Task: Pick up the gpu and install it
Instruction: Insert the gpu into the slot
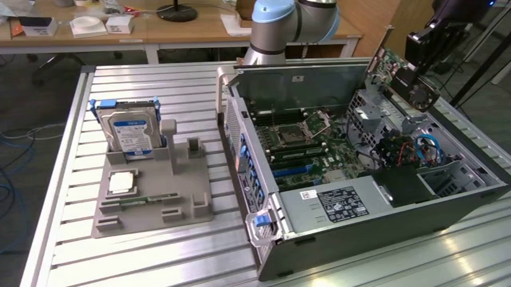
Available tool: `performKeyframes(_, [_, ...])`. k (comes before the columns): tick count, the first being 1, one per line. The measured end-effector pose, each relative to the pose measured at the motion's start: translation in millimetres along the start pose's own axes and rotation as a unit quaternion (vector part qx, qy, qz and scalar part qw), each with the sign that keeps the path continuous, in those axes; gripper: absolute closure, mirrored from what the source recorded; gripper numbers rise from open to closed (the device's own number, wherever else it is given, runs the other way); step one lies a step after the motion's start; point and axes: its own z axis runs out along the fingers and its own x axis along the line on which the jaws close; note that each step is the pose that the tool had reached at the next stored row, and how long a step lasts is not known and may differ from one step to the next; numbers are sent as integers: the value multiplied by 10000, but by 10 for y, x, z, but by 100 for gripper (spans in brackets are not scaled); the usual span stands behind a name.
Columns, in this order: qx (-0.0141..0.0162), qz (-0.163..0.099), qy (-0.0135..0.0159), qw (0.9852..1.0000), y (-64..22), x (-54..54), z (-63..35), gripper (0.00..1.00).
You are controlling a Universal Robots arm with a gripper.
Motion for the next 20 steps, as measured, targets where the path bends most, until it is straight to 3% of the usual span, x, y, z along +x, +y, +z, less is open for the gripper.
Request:
performKeyframes(13, [-7, -320, 13, 9995, 32, 245, 5, 74])
performKeyframes(20, [2, -326, 15, 9995, 79, 558, 21, 74])
